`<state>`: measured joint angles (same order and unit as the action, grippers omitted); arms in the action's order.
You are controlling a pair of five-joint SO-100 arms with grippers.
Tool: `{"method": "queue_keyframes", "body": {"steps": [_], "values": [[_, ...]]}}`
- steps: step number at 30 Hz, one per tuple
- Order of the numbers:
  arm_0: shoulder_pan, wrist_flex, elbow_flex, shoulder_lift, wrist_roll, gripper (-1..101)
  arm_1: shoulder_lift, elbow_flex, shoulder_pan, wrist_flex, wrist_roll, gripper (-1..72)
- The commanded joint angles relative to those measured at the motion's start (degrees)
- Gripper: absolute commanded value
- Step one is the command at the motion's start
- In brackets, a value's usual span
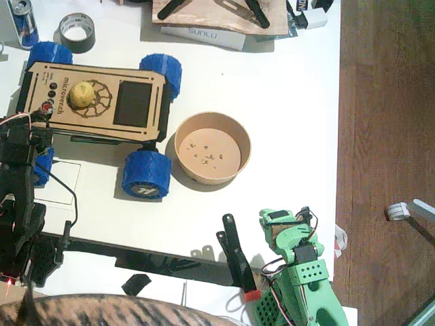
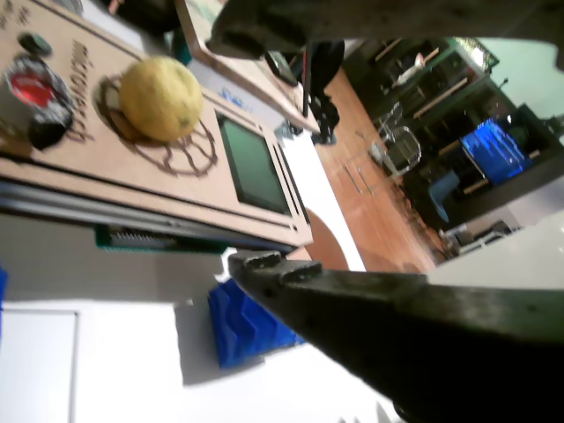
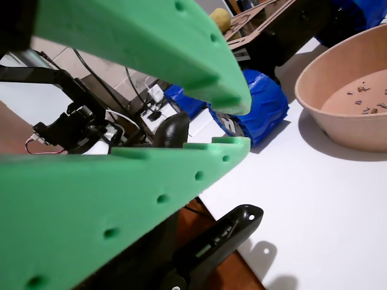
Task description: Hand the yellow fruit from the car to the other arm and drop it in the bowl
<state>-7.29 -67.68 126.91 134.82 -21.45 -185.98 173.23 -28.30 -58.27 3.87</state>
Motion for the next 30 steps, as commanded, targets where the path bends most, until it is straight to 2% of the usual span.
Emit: {"method": "queue_keyframes", "body": {"steps": [1,6,10,24,30], "values": [[-0.3,2.5,-2.8,-1.0,0.7,31,-0.4,-0.4,-0.5,1.2,-0.6,0.0],[-0.2,8.5,-3.1,-7.5,0.7,32,-0.4,-0.4,-0.5,1.2,-0.6,0.0],[0.4,8.8,-7.8,-15.6,0.7,32,-0.4,-0.4,-0.5,1.2,-0.6,0.0],[0.8,-6.1,-37.5,-36.7,0.7,32,-0.4,-0.4,-0.5,1.2,-0.7,0.0],[1.1,-6.6,-43.2,-41.5,0.6,32,-0.4,-0.4,-0.5,1.2,-0.7,0.0]]}}
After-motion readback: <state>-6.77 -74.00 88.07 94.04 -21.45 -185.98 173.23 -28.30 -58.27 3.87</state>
